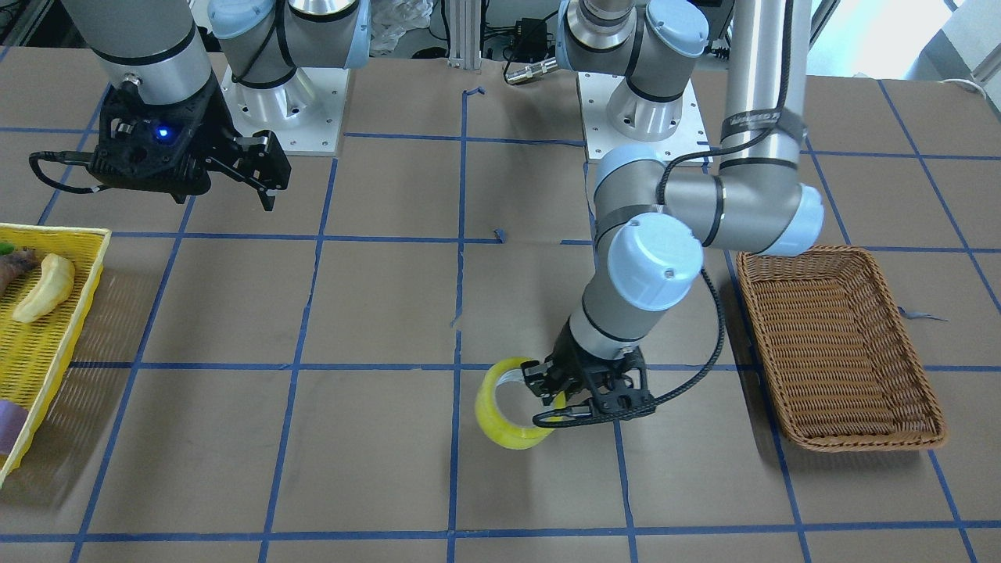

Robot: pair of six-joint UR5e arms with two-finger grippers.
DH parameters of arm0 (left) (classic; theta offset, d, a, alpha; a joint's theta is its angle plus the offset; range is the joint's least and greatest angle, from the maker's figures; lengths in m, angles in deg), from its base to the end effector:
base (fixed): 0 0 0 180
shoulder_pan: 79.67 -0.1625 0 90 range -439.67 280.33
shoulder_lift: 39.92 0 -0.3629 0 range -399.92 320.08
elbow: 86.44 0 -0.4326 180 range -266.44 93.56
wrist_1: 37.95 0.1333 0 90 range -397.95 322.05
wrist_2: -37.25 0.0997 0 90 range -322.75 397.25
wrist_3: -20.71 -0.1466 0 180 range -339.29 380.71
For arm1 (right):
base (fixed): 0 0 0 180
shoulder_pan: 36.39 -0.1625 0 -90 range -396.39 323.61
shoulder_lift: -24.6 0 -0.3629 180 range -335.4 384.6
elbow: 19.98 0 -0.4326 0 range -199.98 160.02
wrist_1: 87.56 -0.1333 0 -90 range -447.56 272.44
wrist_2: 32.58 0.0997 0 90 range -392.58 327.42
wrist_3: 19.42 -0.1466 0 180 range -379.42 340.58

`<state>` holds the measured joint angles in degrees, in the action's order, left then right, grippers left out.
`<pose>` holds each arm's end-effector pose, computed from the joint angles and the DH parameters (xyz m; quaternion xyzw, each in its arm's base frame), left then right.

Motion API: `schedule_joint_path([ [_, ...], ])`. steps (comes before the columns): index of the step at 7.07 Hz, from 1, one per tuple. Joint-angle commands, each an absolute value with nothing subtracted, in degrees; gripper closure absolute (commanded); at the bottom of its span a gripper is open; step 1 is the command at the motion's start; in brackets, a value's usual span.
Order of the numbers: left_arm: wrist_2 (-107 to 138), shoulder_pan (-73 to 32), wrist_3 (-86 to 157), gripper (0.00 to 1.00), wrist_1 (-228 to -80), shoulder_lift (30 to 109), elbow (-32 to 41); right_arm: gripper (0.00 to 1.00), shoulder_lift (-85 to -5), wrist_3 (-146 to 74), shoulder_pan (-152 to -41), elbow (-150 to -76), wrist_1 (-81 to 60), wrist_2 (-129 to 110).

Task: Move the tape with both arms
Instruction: 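Carry the tape roll with the left gripper into the wicker basket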

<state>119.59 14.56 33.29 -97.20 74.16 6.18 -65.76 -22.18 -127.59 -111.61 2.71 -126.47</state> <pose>-0.1999 -0.6312 0.1616 0.0702 -0.9947 0.0251 0.0712 0.1344 -0.5246 0.3678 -0.0133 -0.9993 -0.0075 0.0342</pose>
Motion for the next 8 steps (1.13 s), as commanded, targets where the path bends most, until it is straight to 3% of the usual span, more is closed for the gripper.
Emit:
schedule_joint_path([
  [1,127.71,5.45,8.37,1.00,-111.28,68.03,5.94,0.00,-66.97,-21.80,-127.44,-111.47,1.40,-124.09],
  [5,133.93,-17.39,-31.60,1.00,-112.83,66.59,7.34,0.00,-67.07,-23.12,-127.53,-110.77,1.21,-125.41],
  [7,133.84,-20.78,-33.69,1.00,-106.36,69.05,9.70,0.00,-67.07,-23.03,-127.44,-110.85,1.12,-124.78],
  [8,133.75,-20.79,-33.35,0.01,-104.94,70.02,10.32,0.00,-67.16,-23.03,-127.53,-110.77,1.04,-124.61],
])
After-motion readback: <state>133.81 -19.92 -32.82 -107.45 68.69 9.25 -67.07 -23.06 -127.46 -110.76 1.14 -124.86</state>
